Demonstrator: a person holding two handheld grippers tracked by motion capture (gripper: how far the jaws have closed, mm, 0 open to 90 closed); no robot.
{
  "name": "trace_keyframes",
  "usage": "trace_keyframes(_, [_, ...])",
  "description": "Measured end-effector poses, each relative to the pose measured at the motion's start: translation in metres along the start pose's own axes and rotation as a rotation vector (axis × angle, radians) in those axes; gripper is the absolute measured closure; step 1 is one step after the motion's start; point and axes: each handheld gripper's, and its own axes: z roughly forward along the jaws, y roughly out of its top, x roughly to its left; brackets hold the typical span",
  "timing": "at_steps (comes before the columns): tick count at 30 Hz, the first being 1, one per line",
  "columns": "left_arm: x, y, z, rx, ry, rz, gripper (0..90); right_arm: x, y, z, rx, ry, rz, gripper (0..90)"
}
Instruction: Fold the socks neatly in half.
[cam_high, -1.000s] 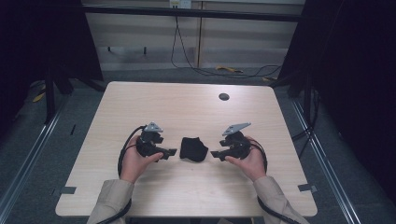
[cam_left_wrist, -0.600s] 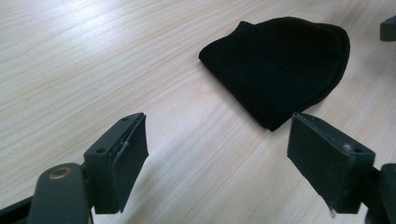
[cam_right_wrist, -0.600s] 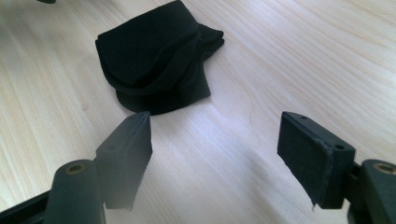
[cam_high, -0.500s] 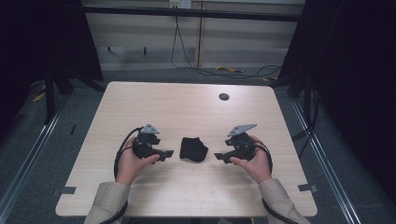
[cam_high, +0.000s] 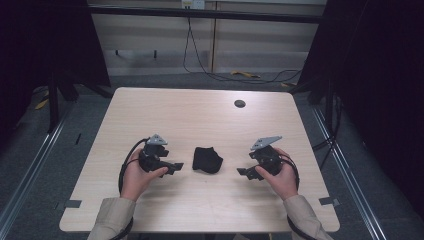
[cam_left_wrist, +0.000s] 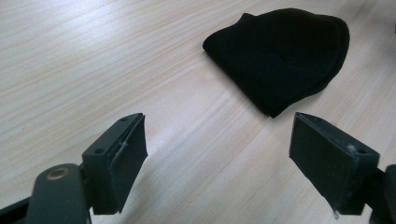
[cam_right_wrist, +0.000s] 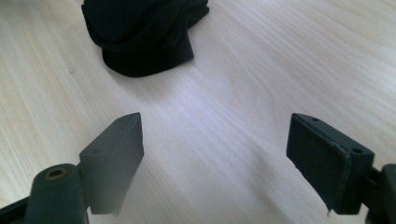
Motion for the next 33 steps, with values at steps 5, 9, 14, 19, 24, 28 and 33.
trace_keyframes(5, [0.001,-0.002,-0.002,0.006,-0.001,0.002,18.6,-0.002,-0.007,-0.005,-0.002,-0.006,0.004,17.4])
trace_keyframes(9, [0.001,-0.006,-0.003,0.006,0.002,0.001,18.3,-0.005,-0.012,-0.01,0.001,-0.017,0.008,17.3])
trace_keyframes(14, [0.004,-0.011,-0.006,0.02,0.004,0.01,17.9,-0.007,-0.02,-0.015,0.014,-0.013,0.014,17.3])
trace_keyframes(19, [0.007,-0.016,-0.013,0.005,0.002,-0.001,17.9,-0.009,-0.026,-0.019,0.012,-0.016,0.017,17.4])
trace_keyframes(24, [0.011,-0.021,-0.018,0.005,0.013,-0.001,18.0,-0.009,-0.03,-0.024,0.022,-0.027,0.003,17.4])
trace_keyframes(28, [0.013,-0.026,-0.022,0.006,0.024,-0.006,18.0,-0.009,-0.032,-0.027,0.03,-0.035,-0.005,17.5])
trace_keyframes(33, [0.014,-0.032,-0.026,0.012,0.027,0.001,18.1,-0.009,-0.035,-0.029,0.038,-0.041,-0.01,17.4])
